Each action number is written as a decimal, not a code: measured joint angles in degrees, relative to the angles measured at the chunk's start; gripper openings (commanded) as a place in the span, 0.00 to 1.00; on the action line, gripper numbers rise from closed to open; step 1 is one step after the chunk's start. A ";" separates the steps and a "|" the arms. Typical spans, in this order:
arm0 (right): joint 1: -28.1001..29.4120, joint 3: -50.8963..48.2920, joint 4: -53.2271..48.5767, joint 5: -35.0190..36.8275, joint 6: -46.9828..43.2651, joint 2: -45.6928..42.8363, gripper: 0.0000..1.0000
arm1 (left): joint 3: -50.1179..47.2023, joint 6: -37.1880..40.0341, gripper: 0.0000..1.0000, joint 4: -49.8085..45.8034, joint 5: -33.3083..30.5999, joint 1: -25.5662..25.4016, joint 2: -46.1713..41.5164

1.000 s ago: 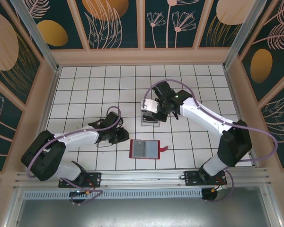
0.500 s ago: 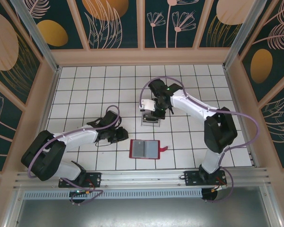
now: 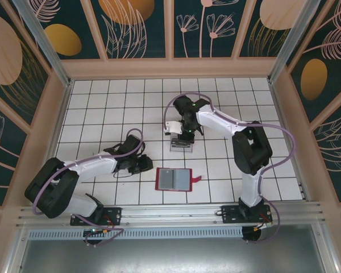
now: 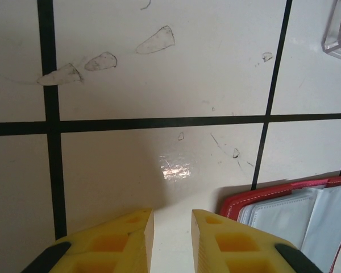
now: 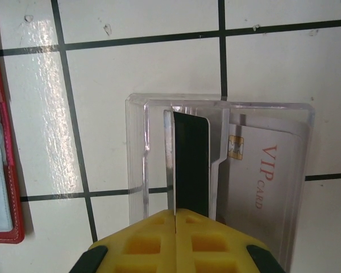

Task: Take the credit cards out of the card holder

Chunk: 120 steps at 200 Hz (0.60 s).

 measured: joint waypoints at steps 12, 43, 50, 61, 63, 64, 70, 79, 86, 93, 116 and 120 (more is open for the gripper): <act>0.00 0.92 -0.46 0.07 0.00 1.14 0.05 | -0.28 -0.02 0.26 0.02 0.00 0.00 -0.76; 0.00 2.47 -1.05 0.50 0.13 1.84 0.23 | -0.87 -0.46 0.26 -0.07 -0.02 0.00 -2.80; 0.00 2.89 -0.90 0.81 0.24 1.75 0.24 | -0.87 -0.46 0.26 -0.07 -0.04 0.00 -3.02; 0.09 2.89 0.11 1.99 0.26 1.20 0.24 | -0.87 -0.46 0.26 -0.24 -0.20 0.00 -3.30; 0.11 2.86 0.33 2.25 0.33 1.05 0.25 | -0.87 -0.46 0.26 -0.31 -0.20 0.00 -3.37; 0.13 2.84 0.37 2.32 0.33 0.98 0.25 | -0.87 -0.46 0.26 -0.35 -0.20 0.00 -3.41; 0.17 2.71 0.98 3.21 0.46 0.39 0.25 | -0.87 -0.48 0.26 -0.42 -0.22 0.00 -3.54; 0.31 2.23 2.19 4.46 0.52 -0.79 0.25 | -0.87 -0.48 0.26 -0.50 -0.22 0.00 -3.63; 0.48 1.70 3.02 5.35 0.59 -1.92 0.25 | -0.87 -0.48 0.26 -0.66 -0.22 0.00 -3.65; 0.68 1.09 3.74 6.19 0.70 -3.21 0.25 | -0.85 -0.48 0.26 -0.85 -0.35 0.00 -3.67; 1.73 -1.68 6.58 8.13 2.38 -7.89 0.25 | -0.76 -0.46 0.26 -1.86 -1.09 0.00 -3.69; 1.97 -2.12 7.06 8.52 3.15 -8.63 0.25 | -0.74 -0.46 0.26 -1.99 -1.18 0.00 -3.69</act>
